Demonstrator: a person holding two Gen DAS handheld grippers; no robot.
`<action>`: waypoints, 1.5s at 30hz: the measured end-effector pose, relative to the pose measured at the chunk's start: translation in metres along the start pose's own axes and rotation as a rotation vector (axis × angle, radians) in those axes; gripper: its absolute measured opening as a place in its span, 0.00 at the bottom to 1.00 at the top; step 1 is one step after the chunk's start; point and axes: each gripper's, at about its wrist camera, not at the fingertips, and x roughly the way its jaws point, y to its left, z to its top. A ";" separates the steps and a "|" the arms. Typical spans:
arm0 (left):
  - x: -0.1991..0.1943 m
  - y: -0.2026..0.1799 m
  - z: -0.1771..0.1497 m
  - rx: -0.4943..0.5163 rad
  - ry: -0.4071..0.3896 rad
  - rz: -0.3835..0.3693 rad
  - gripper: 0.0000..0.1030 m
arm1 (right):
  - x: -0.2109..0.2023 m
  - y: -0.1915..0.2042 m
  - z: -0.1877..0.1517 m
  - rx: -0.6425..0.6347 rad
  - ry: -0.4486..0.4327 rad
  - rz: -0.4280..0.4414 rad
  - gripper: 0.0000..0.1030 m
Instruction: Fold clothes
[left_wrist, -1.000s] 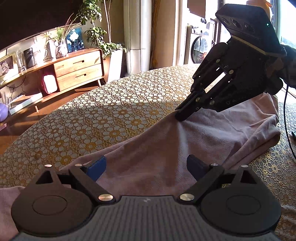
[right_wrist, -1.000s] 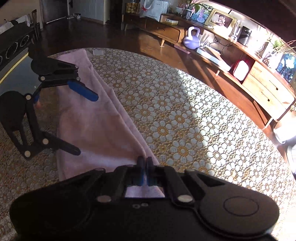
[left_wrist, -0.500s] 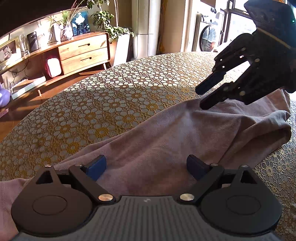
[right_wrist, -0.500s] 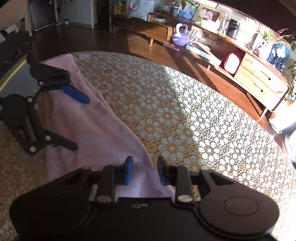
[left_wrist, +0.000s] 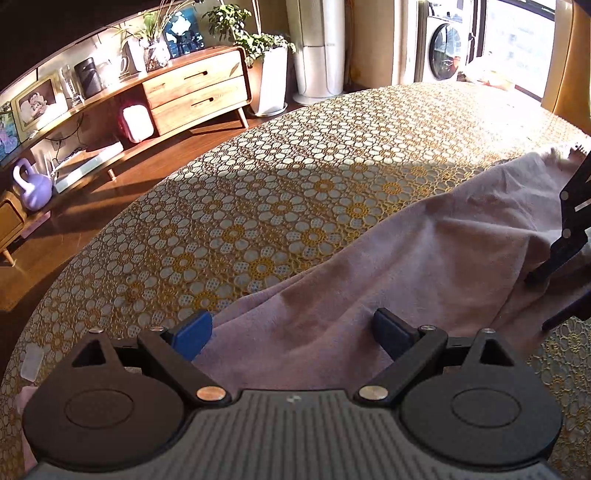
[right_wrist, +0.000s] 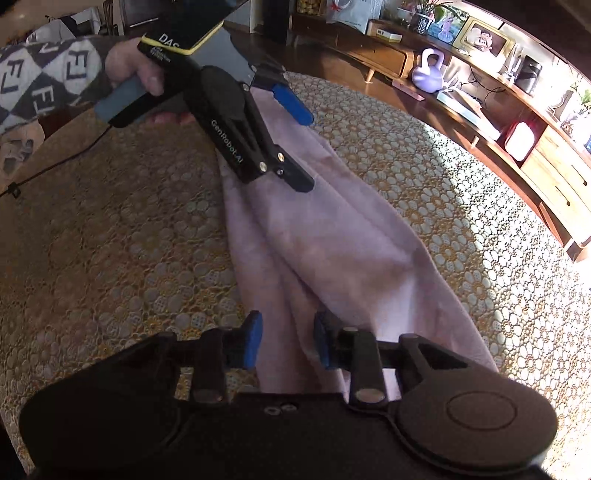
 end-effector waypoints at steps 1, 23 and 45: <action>0.000 0.002 0.000 -0.006 0.005 0.002 0.92 | 0.003 -0.001 0.000 0.004 0.002 -0.005 1.00; 0.003 0.026 -0.006 -0.080 0.038 -0.037 0.96 | 0.001 0.016 -0.015 -0.025 0.003 0.043 1.00; -0.034 0.079 -0.059 -0.033 0.076 -0.079 0.97 | -0.067 -0.110 -0.157 0.477 0.095 -0.129 1.00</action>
